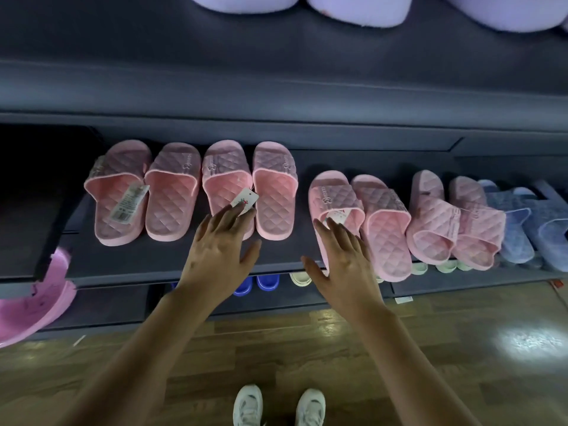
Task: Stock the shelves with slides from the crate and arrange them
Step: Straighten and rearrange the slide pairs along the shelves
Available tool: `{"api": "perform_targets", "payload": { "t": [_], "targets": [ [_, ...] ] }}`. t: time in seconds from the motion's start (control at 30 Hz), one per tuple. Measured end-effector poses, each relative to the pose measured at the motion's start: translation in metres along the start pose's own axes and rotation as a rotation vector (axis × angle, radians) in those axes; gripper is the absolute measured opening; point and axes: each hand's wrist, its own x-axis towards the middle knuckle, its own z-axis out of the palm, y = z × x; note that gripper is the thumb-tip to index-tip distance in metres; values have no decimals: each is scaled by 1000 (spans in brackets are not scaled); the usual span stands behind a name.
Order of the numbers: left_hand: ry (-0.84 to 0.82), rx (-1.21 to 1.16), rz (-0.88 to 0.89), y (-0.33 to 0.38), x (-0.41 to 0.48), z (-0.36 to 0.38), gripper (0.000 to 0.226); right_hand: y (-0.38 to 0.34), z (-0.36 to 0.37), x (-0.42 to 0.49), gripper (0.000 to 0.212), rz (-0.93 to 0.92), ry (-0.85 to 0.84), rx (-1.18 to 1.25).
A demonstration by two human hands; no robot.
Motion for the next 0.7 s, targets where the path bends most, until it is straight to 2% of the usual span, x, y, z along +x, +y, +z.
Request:
{"api": "perform_targets", "payload": {
  "t": [0.37, 0.7],
  "targets": [
    [45, 66, 59, 78, -1, -7, 57, 62, -46, -28, 63, 30, -25, 49],
    [89, 62, -34, 147, 8, 37, 56, 149, -54, -30, 64, -82, -91, 86]
  ]
}}
